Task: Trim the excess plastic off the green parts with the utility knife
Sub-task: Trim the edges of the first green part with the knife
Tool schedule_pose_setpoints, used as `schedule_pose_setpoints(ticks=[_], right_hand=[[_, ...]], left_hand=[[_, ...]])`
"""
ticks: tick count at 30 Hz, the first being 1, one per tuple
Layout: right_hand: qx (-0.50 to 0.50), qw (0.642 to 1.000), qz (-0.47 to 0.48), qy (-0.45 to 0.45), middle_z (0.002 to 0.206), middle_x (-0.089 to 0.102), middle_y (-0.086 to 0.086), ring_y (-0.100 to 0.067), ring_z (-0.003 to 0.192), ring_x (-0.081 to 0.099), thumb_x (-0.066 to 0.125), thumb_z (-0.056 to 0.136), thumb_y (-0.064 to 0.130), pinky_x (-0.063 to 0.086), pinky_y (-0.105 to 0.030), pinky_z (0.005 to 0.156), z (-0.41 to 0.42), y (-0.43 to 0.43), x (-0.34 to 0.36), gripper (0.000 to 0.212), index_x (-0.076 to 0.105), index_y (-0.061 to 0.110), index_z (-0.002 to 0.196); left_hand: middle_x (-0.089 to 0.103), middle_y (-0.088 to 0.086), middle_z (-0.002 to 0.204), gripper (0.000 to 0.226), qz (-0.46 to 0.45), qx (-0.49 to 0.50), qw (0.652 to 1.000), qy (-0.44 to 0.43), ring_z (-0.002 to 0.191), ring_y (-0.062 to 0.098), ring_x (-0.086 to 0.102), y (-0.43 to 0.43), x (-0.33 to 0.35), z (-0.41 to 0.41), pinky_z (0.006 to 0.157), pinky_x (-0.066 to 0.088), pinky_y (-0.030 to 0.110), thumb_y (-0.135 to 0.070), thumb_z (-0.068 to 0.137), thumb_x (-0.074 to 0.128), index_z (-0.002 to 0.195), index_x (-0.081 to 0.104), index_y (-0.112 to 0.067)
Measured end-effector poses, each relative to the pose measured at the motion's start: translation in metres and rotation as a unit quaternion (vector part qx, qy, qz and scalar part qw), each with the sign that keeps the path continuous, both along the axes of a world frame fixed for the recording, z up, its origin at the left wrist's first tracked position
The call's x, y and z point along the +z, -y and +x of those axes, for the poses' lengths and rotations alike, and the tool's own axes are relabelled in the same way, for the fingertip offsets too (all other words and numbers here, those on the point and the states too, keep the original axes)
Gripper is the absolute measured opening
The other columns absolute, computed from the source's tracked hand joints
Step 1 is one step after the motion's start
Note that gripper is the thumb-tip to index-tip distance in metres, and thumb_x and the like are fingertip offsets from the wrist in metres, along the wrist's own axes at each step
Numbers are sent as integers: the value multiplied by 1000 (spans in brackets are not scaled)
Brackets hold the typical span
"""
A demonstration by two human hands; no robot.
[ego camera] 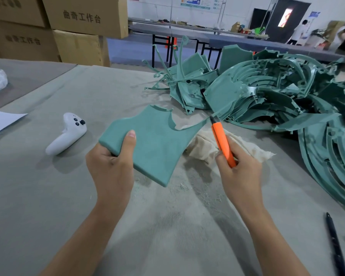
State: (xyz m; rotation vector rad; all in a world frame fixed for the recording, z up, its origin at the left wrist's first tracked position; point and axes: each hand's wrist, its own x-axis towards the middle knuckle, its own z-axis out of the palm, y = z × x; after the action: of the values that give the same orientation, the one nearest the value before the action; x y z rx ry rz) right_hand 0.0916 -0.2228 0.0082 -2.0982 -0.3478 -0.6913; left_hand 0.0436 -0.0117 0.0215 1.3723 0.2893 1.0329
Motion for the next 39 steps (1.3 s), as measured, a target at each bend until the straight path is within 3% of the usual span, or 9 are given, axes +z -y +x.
schedule_pose_setpoints(ticks=[4,8,14,17,25,28,32,35,39], right_hand=[[71,997,-32,-10,57,51,0,-19,49,45,61,89,4,36,-25,43,-9,-15,-4,46,62,24,131],[148,989,-26,-14,58,53,-3,-21,48,44,59,87,9,38,-28,43,-14,-21,-4,50,57,40,126],[-5,999,-2,39,60,50,5,-7,52,44,63,91,7,34,-16,47,-1,0,3,40,63,25,127],[-55,998,3,11,61,48,6,-6,55,42,62,92,8,32,-14,50,5,11,5,33,66,17,123],[77,994,-46,-54,57,51,-6,-10,45,37,60,91,10,35,-29,46,-11,-15,-2,36,66,22,124],[109,991,-18,-80,58,50,-9,-9,46,34,59,90,6,32,-28,47,-15,-23,-5,30,69,21,114],[127,987,-9,-95,53,38,4,-10,47,32,59,87,3,27,-20,46,-17,-25,-6,31,70,25,104],[128,987,26,-92,57,45,-4,-8,46,33,60,86,5,28,-18,44,-17,-25,-4,41,66,42,101],[114,987,58,-93,64,48,-8,-7,47,32,58,84,14,30,-20,43,-16,-26,-2,30,68,37,99]], left_hand=[[64,-19,63,22,-21,-4,1000,7,65,2,61,-2,0,2,61,50,20,-30,81,68,61,68,-38],[65,-19,64,22,-31,-5,999,8,66,2,62,-3,0,3,62,51,19,-29,81,68,60,68,-38],[65,-20,64,20,-5,-1,1000,0,66,3,61,-4,0,3,63,51,22,-32,81,68,63,68,-40],[63,-17,65,19,10,-5,1000,-7,66,5,59,-3,0,2,63,51,24,-33,81,68,63,67,-39],[59,-15,65,23,30,19,999,-24,64,5,57,-4,-5,4,61,48,24,-37,81,68,58,62,-35],[60,-16,63,23,34,29,999,-29,63,4,57,-5,-7,6,60,49,25,-40,81,67,65,59,-26],[60,-18,62,24,41,33,998,-33,63,5,58,-6,-9,6,62,50,30,-41,81,67,66,58,-25],[60,-16,63,23,36,32,998,-41,64,6,58,-6,-9,7,62,51,32,-41,81,67,66,59,-25],[58,-8,62,34,36,38,998,-43,59,5,53,-3,-10,6,57,46,27,-40,80,68,69,58,-10]])
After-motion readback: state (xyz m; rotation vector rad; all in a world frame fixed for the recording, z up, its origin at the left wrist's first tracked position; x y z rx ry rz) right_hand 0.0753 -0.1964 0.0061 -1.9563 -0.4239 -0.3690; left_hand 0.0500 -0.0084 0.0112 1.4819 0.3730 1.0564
